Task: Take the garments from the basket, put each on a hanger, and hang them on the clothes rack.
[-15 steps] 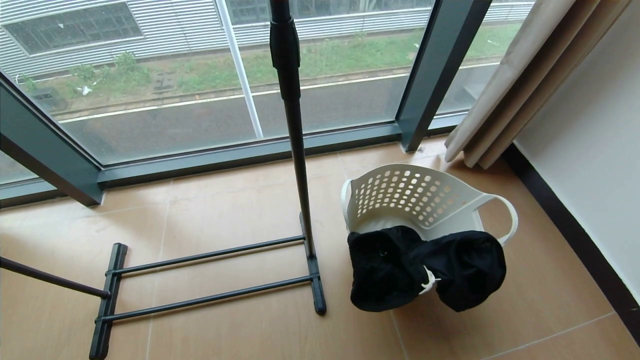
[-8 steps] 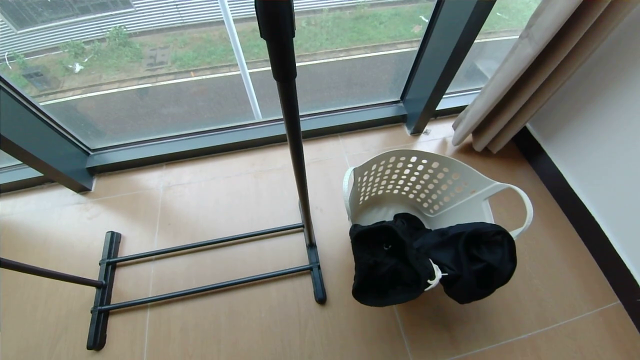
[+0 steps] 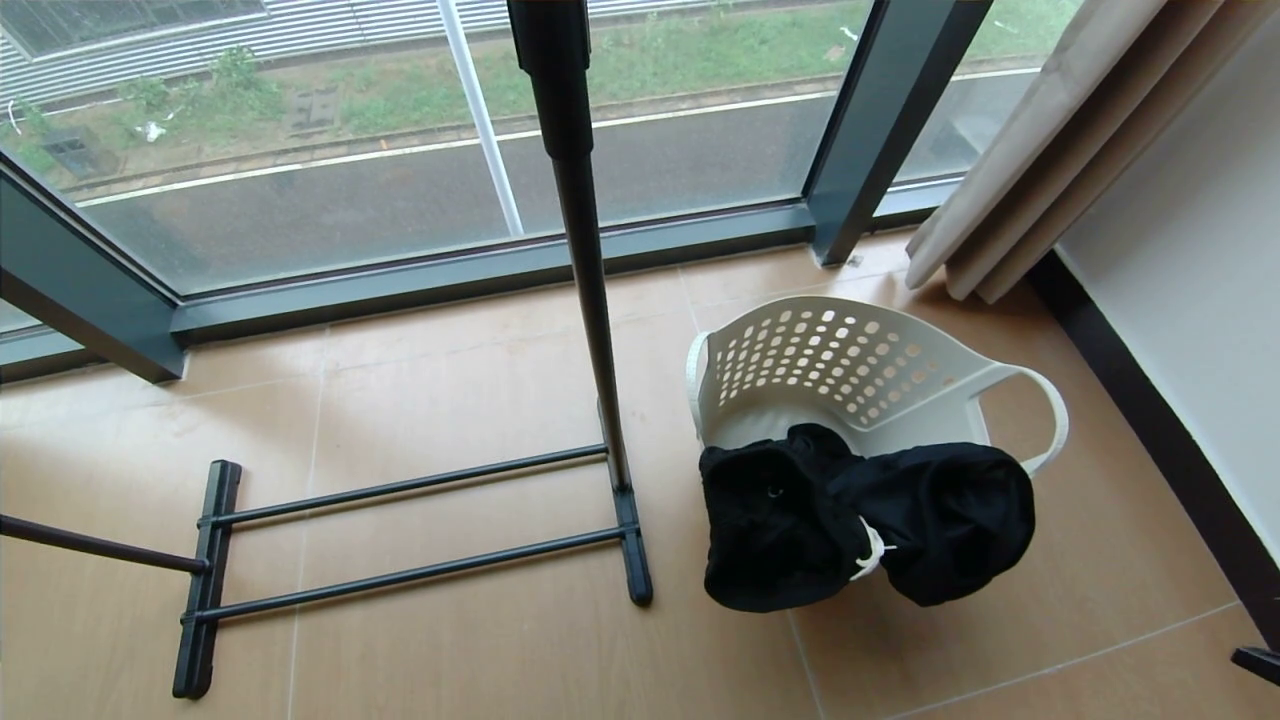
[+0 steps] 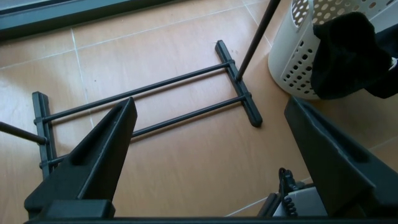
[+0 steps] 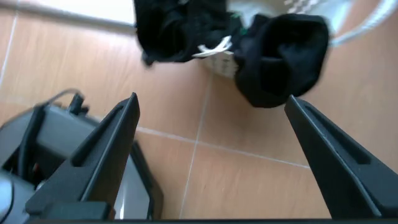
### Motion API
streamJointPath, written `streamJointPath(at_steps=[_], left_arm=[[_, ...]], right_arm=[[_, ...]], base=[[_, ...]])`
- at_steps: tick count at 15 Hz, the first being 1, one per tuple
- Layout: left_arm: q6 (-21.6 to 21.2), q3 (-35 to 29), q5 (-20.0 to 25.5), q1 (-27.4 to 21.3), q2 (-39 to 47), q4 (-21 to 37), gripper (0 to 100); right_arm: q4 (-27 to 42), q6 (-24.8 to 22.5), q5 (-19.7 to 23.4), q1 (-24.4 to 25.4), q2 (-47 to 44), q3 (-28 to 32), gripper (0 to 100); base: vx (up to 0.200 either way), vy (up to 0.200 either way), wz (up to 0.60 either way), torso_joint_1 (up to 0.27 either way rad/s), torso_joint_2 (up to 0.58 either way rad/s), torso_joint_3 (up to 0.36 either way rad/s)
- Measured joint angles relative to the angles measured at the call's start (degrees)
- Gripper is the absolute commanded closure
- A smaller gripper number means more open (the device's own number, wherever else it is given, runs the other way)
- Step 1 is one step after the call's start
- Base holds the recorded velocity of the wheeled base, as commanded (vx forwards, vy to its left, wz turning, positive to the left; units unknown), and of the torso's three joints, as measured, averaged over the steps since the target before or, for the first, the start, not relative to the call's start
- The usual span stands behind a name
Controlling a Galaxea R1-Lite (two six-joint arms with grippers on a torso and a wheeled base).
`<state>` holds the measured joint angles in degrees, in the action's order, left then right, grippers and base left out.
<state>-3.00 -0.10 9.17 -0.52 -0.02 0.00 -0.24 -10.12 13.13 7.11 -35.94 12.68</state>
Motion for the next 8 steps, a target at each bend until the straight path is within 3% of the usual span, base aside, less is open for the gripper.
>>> streamJointPath(at_steps=[3,8], left_arm=[[0.0,0.0,0.0,0.0,0.0,0.0,0],[0.0,0.0,0.0,0.0,0.0,0.0,0]], right_arm=[[-2.5,-6.7,-1.1,8.5,-16.5,6.3,0],[-3.6,-19.5,-12.8,20.9,-40.6,20.8,0]], base=[[0.0,0.0,0.0,0.0,0.0,0.0],[0.0,0.0,0.0,0.0,0.0,0.0]])
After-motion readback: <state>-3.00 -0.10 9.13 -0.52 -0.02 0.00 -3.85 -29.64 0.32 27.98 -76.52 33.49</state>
